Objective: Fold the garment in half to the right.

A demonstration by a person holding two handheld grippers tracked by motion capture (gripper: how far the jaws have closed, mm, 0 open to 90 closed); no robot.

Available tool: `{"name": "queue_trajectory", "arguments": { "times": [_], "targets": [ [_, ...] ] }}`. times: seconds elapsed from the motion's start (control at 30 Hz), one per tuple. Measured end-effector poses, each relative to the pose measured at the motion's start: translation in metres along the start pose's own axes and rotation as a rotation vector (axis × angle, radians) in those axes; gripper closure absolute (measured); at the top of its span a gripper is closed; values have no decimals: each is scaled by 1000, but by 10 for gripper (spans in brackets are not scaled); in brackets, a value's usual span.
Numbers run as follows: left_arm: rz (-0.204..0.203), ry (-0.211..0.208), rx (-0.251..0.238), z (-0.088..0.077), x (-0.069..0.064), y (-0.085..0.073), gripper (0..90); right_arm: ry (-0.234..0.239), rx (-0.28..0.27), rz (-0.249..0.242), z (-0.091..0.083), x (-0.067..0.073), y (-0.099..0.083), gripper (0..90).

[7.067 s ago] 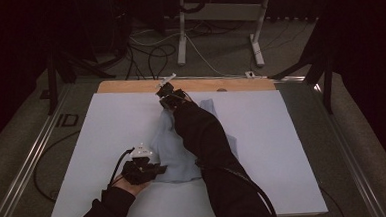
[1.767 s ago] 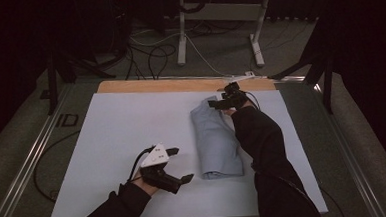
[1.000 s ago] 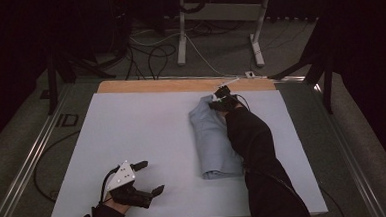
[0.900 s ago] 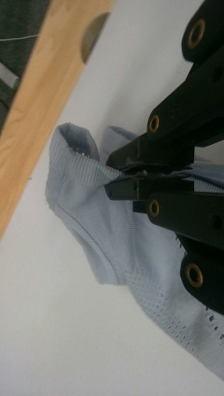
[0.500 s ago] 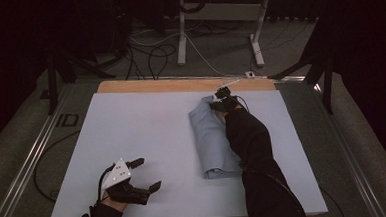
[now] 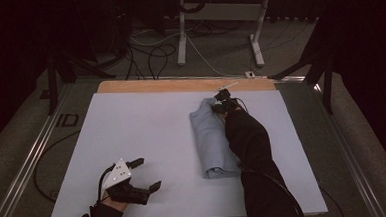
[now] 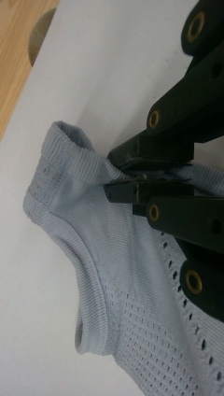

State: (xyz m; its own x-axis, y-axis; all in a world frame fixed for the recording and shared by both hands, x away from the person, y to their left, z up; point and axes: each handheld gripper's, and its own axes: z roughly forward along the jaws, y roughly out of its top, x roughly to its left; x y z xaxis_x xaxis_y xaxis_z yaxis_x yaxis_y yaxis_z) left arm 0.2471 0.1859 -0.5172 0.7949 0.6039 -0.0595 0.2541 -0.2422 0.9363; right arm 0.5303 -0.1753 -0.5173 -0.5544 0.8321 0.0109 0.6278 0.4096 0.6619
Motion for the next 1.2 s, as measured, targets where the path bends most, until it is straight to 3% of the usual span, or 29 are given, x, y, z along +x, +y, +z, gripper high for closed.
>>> {"name": "queue_trajectory", "arguments": {
  "times": [0.23,0.47,0.67,0.8,1.03,1.2],
  "targets": [
    [6,-2,4,1,0,0,28,13,-5,-16,-13,0,5,518],
    [8,11,1,-3,1,2,28,58,-39,-9,-34,4,13,352],
    [10,13,-1,-7,3,3,27,135,-62,6,-52,10,12,189],
    [5,13,-4,-9,4,4,27,178,-77,4,-63,17,8,158],
    [2,7,-9,-13,6,6,27,231,-116,-57,-89,40,-2,156],
    [2,-25,-18,-19,7,7,27,287,-149,-88,-111,55,-13,287]
  ]
}}
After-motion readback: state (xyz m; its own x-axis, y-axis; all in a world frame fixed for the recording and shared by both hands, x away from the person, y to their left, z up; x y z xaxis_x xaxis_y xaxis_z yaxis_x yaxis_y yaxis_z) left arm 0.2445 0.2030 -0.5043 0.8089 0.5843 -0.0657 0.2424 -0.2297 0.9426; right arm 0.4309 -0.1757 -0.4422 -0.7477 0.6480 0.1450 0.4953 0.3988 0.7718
